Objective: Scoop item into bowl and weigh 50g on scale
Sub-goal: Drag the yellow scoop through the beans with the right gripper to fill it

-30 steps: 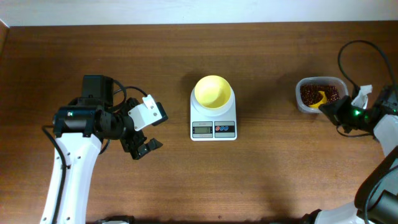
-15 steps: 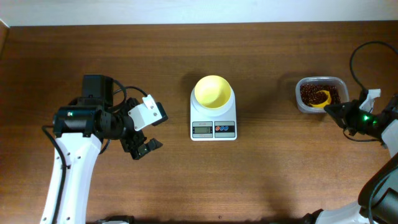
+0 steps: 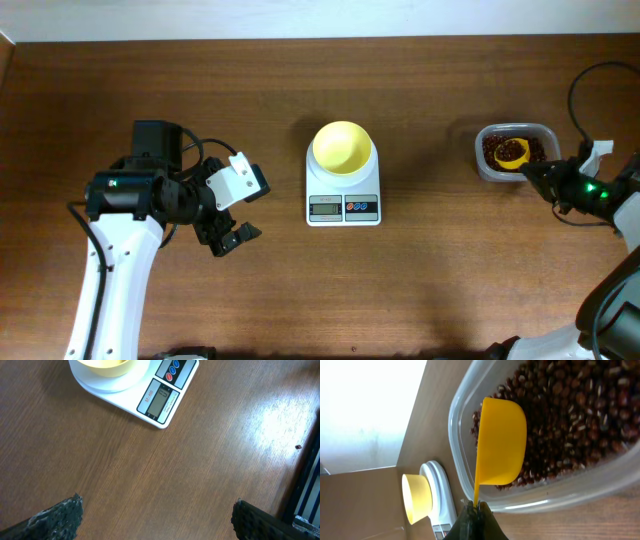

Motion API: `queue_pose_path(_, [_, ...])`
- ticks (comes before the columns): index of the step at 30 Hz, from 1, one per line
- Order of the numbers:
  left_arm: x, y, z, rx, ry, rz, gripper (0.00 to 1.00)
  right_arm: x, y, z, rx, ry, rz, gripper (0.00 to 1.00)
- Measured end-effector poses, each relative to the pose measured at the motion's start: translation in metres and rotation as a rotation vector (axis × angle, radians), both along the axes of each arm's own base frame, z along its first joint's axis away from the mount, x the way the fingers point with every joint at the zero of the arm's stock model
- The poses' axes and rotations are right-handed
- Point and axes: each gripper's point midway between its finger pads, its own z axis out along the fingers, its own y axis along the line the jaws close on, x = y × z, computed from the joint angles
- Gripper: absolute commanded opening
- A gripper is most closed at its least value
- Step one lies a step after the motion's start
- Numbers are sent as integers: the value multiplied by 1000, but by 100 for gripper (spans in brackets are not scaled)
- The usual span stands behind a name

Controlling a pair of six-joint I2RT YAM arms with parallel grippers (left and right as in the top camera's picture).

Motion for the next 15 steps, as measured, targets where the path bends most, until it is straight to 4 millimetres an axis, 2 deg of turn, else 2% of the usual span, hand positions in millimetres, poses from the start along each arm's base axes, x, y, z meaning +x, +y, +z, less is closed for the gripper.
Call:
queue_pose_path(3, [0,0,0,0,0,0,99,-4,-13,-1,-4,5,-37,4])
queue_pose_path(4, [0,0,0,0,0,0,99,-8,-25,-1,-1,4,-70,4])
queue_pose_path(7, [0,0,0,0,0,0,99,-12,-35,3,22,-10,-98,4])
queue_pose_path(15, [0,0,0,0,0,0,99,-11,-24,23,127,-93,-55,4])
